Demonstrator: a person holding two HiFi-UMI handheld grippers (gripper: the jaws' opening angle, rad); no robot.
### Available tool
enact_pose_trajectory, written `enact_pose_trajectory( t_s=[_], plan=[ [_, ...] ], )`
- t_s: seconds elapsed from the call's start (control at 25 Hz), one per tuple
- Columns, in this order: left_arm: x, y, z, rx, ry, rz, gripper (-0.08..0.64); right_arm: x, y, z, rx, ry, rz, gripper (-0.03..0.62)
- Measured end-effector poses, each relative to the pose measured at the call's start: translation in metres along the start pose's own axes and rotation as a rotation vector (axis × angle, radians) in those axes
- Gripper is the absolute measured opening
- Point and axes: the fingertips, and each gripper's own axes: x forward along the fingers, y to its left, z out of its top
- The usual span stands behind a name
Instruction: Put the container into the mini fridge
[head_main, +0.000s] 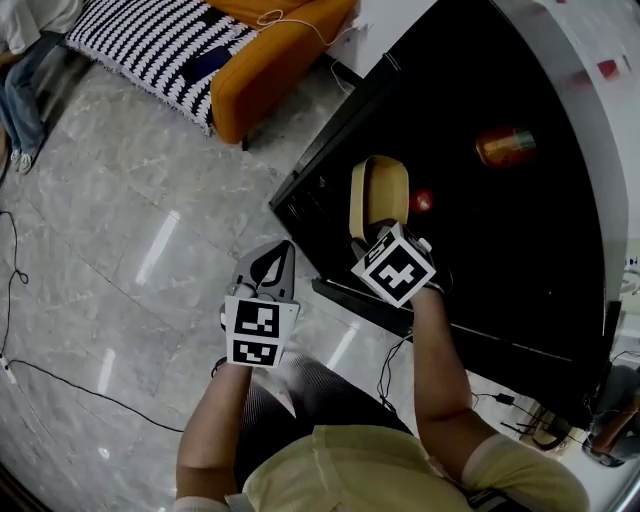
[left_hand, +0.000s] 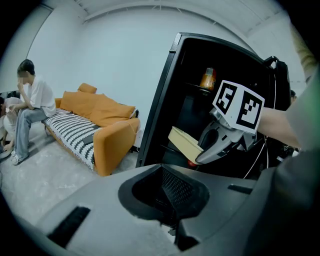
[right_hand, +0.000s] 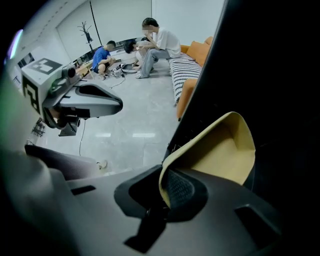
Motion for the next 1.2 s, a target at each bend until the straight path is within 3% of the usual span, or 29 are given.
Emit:
enact_pose_trajectory(
  t_s=[0.76, 1.2],
  plan=[
    [0.066, 0.006, 0.035, 0.033, -0.049, -0.02, 0.021, 0.018, -0.052, 0.007, 0.098, -0.001, -0.068, 0.034],
    [0.097, 0.003, 0.05, 0.013, -0.072, -0.029, 0.021, 0.023, -0.072, 0.011, 0.089, 0.039, -0.131, 0.034]
  ],
)
